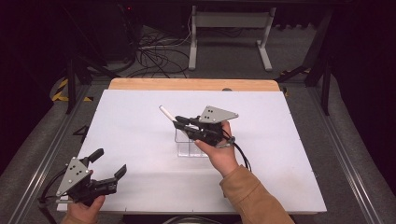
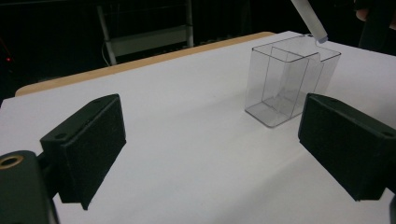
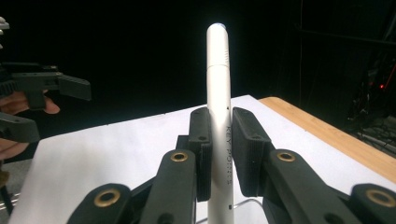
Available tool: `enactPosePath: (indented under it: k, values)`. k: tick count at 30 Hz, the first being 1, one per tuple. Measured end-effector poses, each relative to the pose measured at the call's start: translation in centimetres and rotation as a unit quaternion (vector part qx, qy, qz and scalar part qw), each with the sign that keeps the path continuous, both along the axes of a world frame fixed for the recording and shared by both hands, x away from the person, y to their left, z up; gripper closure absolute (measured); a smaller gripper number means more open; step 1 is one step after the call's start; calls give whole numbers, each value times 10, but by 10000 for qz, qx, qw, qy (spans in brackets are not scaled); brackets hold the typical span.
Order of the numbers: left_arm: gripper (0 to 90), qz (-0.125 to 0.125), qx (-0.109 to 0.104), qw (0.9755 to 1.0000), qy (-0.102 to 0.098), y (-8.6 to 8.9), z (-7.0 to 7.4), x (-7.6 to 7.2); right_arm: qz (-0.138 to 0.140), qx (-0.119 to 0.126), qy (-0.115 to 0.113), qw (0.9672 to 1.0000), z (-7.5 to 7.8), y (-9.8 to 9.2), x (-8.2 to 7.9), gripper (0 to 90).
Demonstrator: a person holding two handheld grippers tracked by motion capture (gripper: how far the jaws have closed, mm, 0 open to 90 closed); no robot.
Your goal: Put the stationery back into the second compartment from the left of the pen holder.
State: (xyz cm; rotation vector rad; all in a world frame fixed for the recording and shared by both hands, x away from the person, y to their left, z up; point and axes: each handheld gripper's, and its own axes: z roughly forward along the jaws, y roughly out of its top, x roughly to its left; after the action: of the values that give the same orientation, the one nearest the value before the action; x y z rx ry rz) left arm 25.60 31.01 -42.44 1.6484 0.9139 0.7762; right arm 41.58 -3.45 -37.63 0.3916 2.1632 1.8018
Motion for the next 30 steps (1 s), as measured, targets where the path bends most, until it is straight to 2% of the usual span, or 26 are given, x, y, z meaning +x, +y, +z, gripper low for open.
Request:
enactPosePath:
  k: [7, 15, 30]
  values:
    - [82, -2, 1, 10000, -3, 0, 0, 0, -140, 16, -53, 9999, -10, -6, 7, 791]
    - [82, -4, 1, 10000, 1, 0, 0, 0, -299, 19, 22, 9995, -20, -12, 11, 791]
    - [82, -3, 2, 10000, -1, 0, 0, 1, -398, -54, 141, 9991, -31, -14, 10, 790]
